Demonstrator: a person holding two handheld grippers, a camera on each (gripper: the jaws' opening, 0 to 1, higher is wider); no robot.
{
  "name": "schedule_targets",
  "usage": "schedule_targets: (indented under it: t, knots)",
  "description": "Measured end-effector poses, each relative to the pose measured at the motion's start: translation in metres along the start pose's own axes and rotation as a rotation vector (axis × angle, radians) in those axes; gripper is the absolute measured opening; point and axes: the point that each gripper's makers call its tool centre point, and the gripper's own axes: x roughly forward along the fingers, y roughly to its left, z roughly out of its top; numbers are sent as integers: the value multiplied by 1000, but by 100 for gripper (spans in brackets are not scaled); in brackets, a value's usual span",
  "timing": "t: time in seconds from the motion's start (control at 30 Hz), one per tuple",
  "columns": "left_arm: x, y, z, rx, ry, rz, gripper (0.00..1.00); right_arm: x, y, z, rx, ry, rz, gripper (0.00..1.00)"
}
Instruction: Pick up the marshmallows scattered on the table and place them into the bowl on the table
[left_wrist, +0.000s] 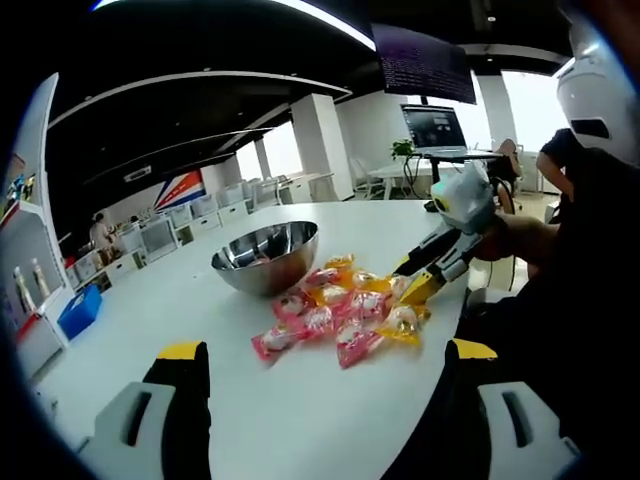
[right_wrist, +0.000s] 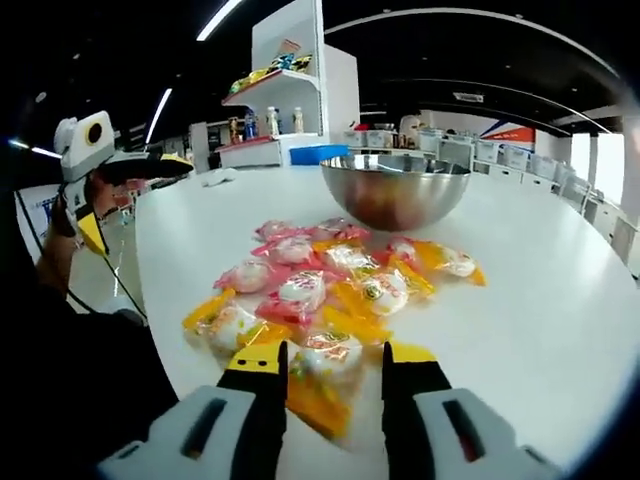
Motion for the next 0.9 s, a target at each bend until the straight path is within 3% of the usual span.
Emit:
schedule_targets:
  t: [0.63, 0.9]
  knots:
    - [1, -1, 0, 19, 5, 3, 95, -1, -2, -2, -61, -32, -6, 19]
    - [1, -1, 0, 25, 4, 4, 95, -1, 5, -2, -65, -50, 41, 14]
